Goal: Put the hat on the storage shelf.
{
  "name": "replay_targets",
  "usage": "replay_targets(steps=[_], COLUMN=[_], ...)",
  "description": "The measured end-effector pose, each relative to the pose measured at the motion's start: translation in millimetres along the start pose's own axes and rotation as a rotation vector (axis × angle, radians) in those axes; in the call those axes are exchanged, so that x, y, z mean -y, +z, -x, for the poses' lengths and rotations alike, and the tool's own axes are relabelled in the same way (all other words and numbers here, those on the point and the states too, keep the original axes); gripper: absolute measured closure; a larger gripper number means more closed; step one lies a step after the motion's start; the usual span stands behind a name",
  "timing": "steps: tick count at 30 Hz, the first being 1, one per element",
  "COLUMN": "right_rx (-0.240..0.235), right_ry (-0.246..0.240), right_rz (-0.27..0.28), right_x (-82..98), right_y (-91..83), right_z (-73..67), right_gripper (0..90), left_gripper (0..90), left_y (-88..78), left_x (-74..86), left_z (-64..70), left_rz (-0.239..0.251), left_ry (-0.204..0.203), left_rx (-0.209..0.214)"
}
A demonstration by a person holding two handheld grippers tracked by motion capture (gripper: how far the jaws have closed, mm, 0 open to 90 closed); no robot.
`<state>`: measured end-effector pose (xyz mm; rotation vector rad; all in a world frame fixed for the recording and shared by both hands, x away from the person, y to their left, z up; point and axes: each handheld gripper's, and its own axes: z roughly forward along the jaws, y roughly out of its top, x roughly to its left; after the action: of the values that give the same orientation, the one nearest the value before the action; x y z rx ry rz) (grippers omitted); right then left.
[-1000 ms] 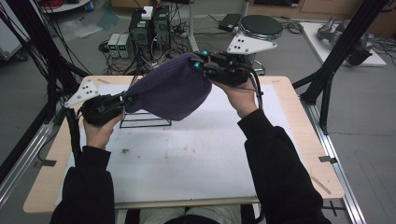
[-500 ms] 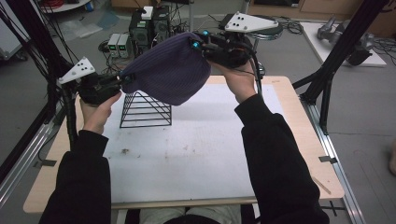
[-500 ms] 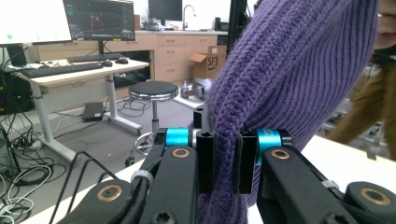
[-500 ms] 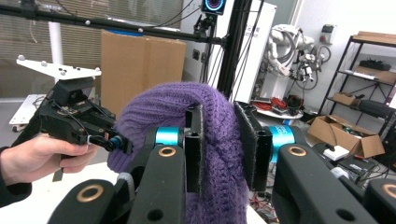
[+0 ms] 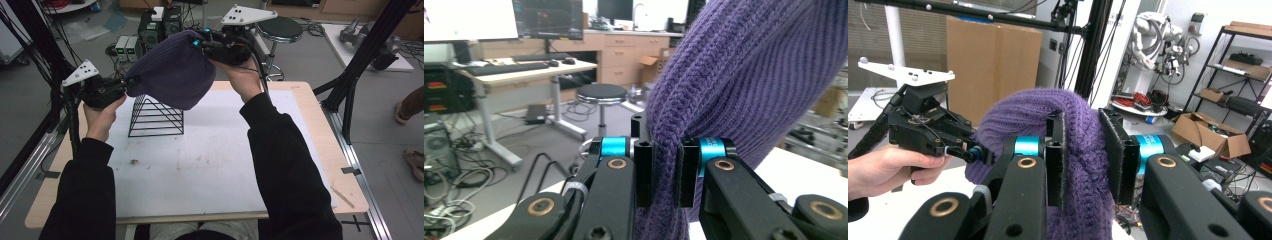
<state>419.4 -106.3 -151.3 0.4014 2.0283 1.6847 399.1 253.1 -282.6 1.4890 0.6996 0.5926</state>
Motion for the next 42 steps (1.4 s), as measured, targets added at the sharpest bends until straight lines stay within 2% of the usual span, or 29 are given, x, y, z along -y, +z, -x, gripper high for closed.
replay_targets(steps=[5, 13, 18, 22, 25, 30, 38, 42], right_rx=[-0.007, -0.032, -0.035, -0.039, -0.030, -0.019, -0.018, -0.021], right_ry=[-0.013, -0.041, -0.048, -0.086, -0.091, -0.088, -0.068, -0.053], right_rz=[-0.034, -0.086, -0.126, -0.170, -0.200, -0.252, -0.318, -0.355], right_x=[1.3, 3.6, 5.4, 5.9, 7.2, 12.7, 24.6, 32.8], right_y=[16.2, 37.7, 55.5, 71.4, 81.9, 96.3, 111.6, 120.1], right_z=[-5.3, -16.2, -21.5, -27.7, -31.9, -34.9, -33.4, -32.5], right_gripper=[73.8, 73.4, 73.3, 73.5, 73.5, 73.5, 73.4, 73.4], left_gripper=[82.8, 82.7, 82.7, 82.7, 82.7, 82.7, 82.7, 82.7], left_y=[-2.2, -14.5, -22.4, -26.1, -26.5, -24.9, -19.9, -18.5], left_x=[13.8, 38.0, 53.9, 66.6, 75.4, 90.7, 109.4, 118.4], left_z=[-9.0, -21.3, -27.7, -34.9, -39.0, -44.8, -49.5, -51.5], left_rz=[0.012, 0.018, 0.014, 0.000, -0.003, -0.028, -0.070, -0.105], left_ry=[-0.005, -0.073, -0.105, -0.138, -0.168, -0.235, -0.282, -0.317], left_rx=[-0.041, -0.028, -0.036, -0.039, -0.046, -0.043, -0.034, -0.053])
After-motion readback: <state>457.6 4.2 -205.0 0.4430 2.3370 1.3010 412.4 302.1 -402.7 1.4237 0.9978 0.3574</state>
